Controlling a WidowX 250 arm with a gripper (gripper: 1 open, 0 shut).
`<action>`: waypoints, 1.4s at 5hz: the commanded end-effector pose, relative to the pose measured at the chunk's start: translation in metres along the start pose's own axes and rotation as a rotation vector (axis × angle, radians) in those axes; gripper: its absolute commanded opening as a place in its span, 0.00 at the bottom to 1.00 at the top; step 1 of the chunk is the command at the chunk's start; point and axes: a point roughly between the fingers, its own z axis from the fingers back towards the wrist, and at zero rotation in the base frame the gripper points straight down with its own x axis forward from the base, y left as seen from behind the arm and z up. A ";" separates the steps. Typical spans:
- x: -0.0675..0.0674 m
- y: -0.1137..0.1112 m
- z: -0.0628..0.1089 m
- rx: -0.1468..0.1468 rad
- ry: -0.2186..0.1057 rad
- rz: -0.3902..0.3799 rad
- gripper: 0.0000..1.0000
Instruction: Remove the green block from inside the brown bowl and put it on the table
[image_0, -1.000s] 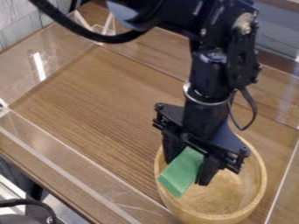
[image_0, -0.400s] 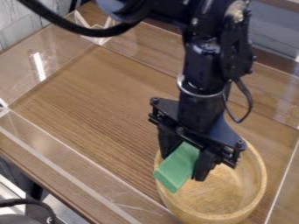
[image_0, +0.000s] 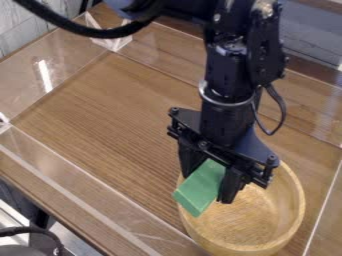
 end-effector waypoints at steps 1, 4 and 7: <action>0.009 0.000 0.017 -0.022 -0.069 0.002 0.00; 0.007 0.005 0.022 -0.026 -0.074 -0.001 0.00; 0.005 0.011 0.025 -0.026 -0.084 0.009 0.00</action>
